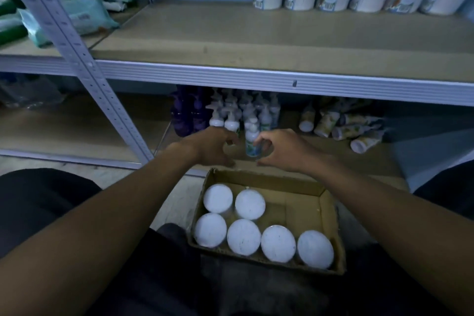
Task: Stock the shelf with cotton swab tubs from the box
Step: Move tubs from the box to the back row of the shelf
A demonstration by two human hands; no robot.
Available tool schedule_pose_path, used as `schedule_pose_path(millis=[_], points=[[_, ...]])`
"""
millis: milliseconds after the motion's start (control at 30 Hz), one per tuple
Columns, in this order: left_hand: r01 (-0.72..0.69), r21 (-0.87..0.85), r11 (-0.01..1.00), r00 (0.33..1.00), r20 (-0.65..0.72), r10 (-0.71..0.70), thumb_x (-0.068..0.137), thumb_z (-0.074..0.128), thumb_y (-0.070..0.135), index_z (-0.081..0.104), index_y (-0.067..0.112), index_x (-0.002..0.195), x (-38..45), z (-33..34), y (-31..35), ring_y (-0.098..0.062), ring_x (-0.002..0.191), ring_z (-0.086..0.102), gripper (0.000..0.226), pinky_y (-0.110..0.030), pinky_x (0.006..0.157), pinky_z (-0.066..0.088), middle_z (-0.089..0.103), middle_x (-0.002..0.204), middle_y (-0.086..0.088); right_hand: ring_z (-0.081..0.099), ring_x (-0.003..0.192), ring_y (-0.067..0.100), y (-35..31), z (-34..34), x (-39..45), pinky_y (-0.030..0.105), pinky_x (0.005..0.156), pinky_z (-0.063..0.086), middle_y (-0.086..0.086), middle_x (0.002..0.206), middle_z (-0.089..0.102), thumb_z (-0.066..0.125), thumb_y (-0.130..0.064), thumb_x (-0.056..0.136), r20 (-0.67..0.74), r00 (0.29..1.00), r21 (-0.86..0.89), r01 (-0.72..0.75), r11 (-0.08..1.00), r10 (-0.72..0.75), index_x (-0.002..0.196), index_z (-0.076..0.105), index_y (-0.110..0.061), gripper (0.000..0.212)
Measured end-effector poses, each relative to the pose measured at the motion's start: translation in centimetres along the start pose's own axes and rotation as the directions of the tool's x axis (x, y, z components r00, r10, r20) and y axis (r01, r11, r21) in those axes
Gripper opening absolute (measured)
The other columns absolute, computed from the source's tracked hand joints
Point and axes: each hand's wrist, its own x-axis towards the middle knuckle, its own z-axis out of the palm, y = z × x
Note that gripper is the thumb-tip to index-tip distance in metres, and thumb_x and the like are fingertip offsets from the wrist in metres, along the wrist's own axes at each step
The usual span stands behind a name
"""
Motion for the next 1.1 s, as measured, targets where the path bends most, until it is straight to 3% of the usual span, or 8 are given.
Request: schedule_pose_path(millis=[167,367,500,800,933,1100], points=[[0.083,-0.037,0.996,0.991,0.107,-0.078,0.075,0.08,0.045,0.051,0.019,0.137,1.3,5.1,-2.6,-0.027,0.122,0.051,0.073,-0.03,0.094,0.042,0.052,0.135,-0.006,0.055,0.112,0.016,1.7,4.9,0.2,0.03,0.083,0.046,-0.003,0.124,0.059,0.08,-0.036,0.078,0.078,0.992,0.063,-0.104,0.993,0.099,0.125,0.06,-0.027,0.052],[0.083,-0.07,0.994,0.983,0.17,-0.07,0.07,0.084,0.047,0.052,0.018,0.139,2.4,9.6,-4.1,-0.027,0.122,0.05,0.081,-0.029,0.098,0.041,0.05,0.134,-0.008,0.049,0.125,0.02,3.6,9.8,0.3,0.04,0.099,0.048,-0.002,0.137,0.05,0.084,-0.047,0.07,0.154,0.966,0.064,-0.22,0.973,0.208,0.133,0.053,-0.031,0.073],[0.141,-0.108,0.984,0.976,0.179,-0.121,0.063,0.087,0.049,0.046,0.02,0.145,3.0,12.1,-5.2,-0.028,0.129,0.046,0.096,-0.037,0.106,0.041,0.044,0.143,-0.008,0.045,0.128,0.023,4.8,12.1,0.6,0.039,0.1,0.046,-0.002,0.139,0.043,0.084,-0.047,0.068,0.197,0.945,0.058,-0.276,0.96,0.26,0.137,0.048,-0.034,0.079],[0.151,-0.124,0.981,0.973,0.193,-0.126,0.064,0.088,0.043,0.043,0.019,0.143,4.1,16.9,-5.9,-0.024,0.132,0.044,0.094,-0.029,0.104,0.04,0.04,0.147,-0.004,0.047,0.129,0.024,5.1,17.0,2.0,0.041,0.097,0.048,-0.005,0.144,0.034,0.084,-0.051,0.065,0.299,0.91,0.083,-0.326,0.942,0.288,0.147,0.036,-0.038,0.096],[0.172,-0.087,0.981,0.964,0.22,-0.149,0.06,0.088,0.046,0.039,0.022,0.147,4.4,18.1,-6.2,-0.029,0.136,0.038,0.103,-0.043,0.107,0.042,0.034,0.151,-0.004,0.043,0.131,0.027,5.0,18.6,2.4,0.044,0.1,0.047,-0.008,0.15,0.029,0.082,-0.053,0.067,0.304,0.902,0.066,-0.342,0.937,0.307,0.147,0.034,-0.04,0.094],[0.174,-0.058,0.983,0.966,0.202,-0.159,0.058,0.09,0.043,0.043,0.024,0.143,4.7,18.8,-6.5,-0.028,0.132,0.041,0.099,-0.043,0.102,0.047,0.039,0.146,-0.003,0.045,0.125,0.029,5.2,19.4,2.7,0.044,0.095,0.048,-0.006,0.143,0.033,0.081,-0.055,0.067,0.286,0.905,0.061,-0.345,0.937,0.314,0.142,0.038,-0.039,0.087]])
